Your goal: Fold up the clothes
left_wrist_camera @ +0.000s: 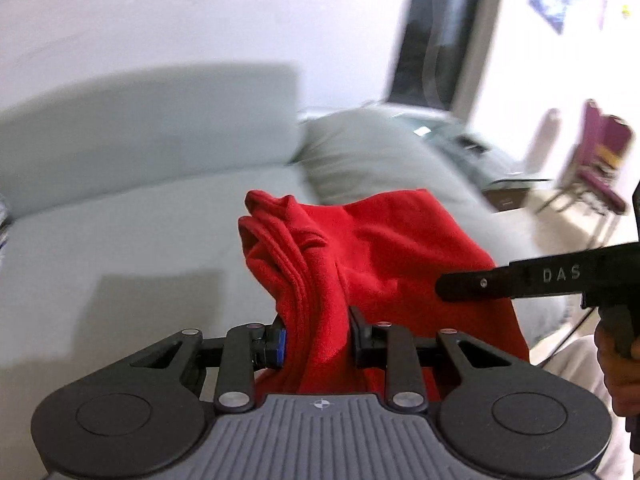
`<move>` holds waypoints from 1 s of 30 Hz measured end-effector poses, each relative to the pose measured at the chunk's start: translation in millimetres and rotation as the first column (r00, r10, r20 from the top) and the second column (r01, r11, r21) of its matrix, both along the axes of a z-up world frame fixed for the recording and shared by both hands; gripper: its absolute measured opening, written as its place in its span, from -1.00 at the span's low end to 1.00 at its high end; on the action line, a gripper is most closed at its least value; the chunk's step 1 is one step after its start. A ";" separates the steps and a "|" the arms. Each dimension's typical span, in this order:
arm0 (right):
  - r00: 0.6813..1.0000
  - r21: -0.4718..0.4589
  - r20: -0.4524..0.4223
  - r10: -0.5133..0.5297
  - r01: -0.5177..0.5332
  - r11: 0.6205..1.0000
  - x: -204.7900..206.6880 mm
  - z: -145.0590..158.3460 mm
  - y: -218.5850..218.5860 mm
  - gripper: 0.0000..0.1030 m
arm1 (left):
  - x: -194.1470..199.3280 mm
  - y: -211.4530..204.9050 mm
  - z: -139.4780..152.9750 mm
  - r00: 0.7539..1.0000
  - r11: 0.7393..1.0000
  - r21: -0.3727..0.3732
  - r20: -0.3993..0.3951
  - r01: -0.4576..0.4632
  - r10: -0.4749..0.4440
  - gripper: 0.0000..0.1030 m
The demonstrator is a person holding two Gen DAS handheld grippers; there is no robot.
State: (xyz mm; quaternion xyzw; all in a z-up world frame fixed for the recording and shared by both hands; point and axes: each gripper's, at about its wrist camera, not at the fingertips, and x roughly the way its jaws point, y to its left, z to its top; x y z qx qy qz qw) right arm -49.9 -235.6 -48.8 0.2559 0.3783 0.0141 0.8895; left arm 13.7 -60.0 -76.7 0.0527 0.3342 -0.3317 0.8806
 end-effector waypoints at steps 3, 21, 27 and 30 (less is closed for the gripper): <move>0.994 -0.046 0.036 -0.102 0.103 0.994 -29.5 2.9 -31.6 -0.60 | -2.2 -46.4 -16.5 0.999 0.999 0.003 0.015 0.052 -0.052 -0.49; 0.892 -0.133 -0.116 -0.436 0.421 0.897 -1.8 -72.4 -192.8 0.04 | 83.7 -126.9 -94.4 0.970 0.978 0.132 -0.160 -0.164 0.185 0.04; 0.950 -0.179 -0.030 -0.311 0.301 0.937 -23.6 -68.1 -160.3 -0.56 | 39.2 -142.2 -85.9 1.000 1.000 0.020 0.026 0.016 -0.017 -0.57; 0.975 -0.246 -0.066 -0.212 0.190 0.950 -1.2 -84.4 -139.8 -0.66 | 39.2 -178.6 -104.6 0.999 0.983 0.181 0.000 0.042 -0.043 -0.63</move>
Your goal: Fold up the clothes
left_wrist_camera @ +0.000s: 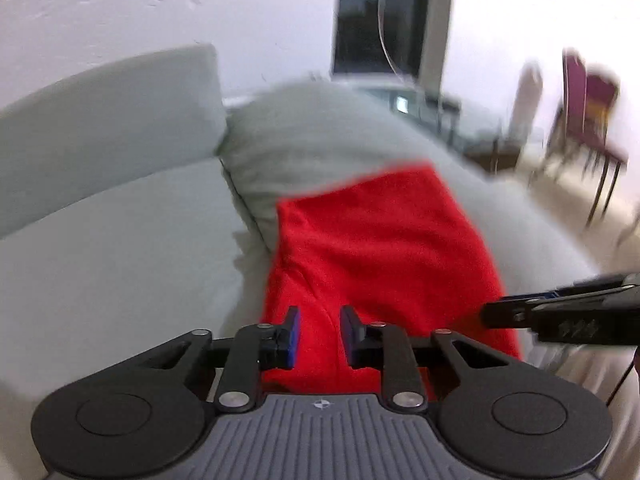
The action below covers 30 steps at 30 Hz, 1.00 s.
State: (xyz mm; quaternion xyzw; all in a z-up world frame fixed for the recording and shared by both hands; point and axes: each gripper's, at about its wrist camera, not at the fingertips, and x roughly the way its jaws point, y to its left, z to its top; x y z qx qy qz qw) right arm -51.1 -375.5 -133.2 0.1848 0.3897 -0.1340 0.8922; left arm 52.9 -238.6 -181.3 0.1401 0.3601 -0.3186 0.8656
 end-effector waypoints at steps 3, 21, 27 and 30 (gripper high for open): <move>0.992 -0.087 -0.119 0.030 -0.040 0.995 17.4 -23.2 17.8 -0.78 | 4.8 -15.8 -19.7 0.999 0.995 0.100 -0.028 -0.024 0.027 -0.73; 0.983 0.047 -0.176 0.051 -0.043 0.998 -51.4 119.5 45.2 0.35 | -86.5 52.8 141.4 0.991 0.998 -0.004 -0.117 -0.064 0.063 0.43; 0.989 0.015 -0.137 0.054 -0.052 0.999 -96.3 186.4 65.7 0.44 | -124.6 69.0 185.2 0.995 0.998 -0.051 -0.096 -0.040 0.035 0.76; 0.989 -0.011 -0.132 0.070 -0.073 0.997 -111.1 206.1 73.8 0.45 | -138.8 71.2 194.7 0.994 0.998 -0.038 -0.097 -0.045 0.041 0.93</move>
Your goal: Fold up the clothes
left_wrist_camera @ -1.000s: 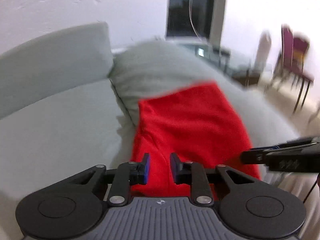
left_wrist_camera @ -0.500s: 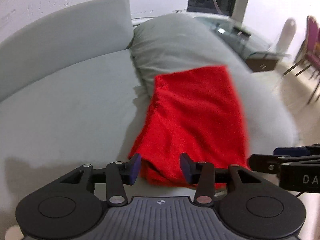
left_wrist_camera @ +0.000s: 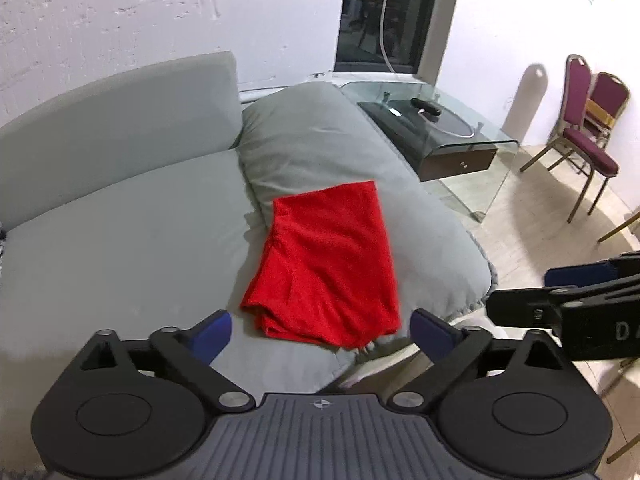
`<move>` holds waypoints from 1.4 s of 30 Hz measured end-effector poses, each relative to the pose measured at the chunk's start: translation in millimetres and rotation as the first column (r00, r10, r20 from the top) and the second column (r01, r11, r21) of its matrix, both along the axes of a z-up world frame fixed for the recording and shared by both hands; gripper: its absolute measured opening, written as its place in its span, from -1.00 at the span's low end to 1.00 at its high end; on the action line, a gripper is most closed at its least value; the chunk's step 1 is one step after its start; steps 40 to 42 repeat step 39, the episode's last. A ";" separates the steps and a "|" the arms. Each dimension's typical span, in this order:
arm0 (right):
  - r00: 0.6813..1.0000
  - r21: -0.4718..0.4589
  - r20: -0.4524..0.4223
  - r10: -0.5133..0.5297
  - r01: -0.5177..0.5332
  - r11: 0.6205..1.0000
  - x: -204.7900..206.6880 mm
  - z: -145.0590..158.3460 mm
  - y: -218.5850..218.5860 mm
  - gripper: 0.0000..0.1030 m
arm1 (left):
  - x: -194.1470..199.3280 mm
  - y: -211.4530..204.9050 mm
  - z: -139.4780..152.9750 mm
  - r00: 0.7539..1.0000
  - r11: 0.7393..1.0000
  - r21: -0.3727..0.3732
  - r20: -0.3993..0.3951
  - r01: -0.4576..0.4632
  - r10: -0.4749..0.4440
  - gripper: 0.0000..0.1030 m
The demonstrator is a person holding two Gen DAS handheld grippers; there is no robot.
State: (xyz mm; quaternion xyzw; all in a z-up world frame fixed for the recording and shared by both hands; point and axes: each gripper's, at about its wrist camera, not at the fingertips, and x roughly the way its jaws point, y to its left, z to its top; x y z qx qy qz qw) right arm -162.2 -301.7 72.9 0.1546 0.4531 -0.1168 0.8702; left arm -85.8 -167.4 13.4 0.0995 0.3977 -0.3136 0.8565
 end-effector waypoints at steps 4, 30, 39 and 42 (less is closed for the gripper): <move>1.000 -0.033 -0.008 0.003 -0.003 0.999 -16.1 13.1 7.6 0.47 | -15.0 -0.8 7.3 1.000 1.000 0.010 0.014 0.003 -0.003 0.95; 1.000 -0.090 0.014 -0.013 0.015 0.996 -43.6 34.8 3.9 0.50 | -24.5 -17.6 17.1 0.999 0.999 -0.033 0.035 -0.025 0.026 0.96; 1.000 -0.074 0.007 -0.018 0.018 0.997 -38.0 29.5 -2.1 0.50 | -17.7 -21.9 12.0 0.999 0.999 -0.026 0.011 -0.031 0.032 0.96; 1.000 -0.074 0.007 -0.018 0.018 0.997 -38.0 29.5 -2.1 0.50 | -17.7 -21.9 12.0 0.999 0.999 -0.026 0.011 -0.031 0.032 0.96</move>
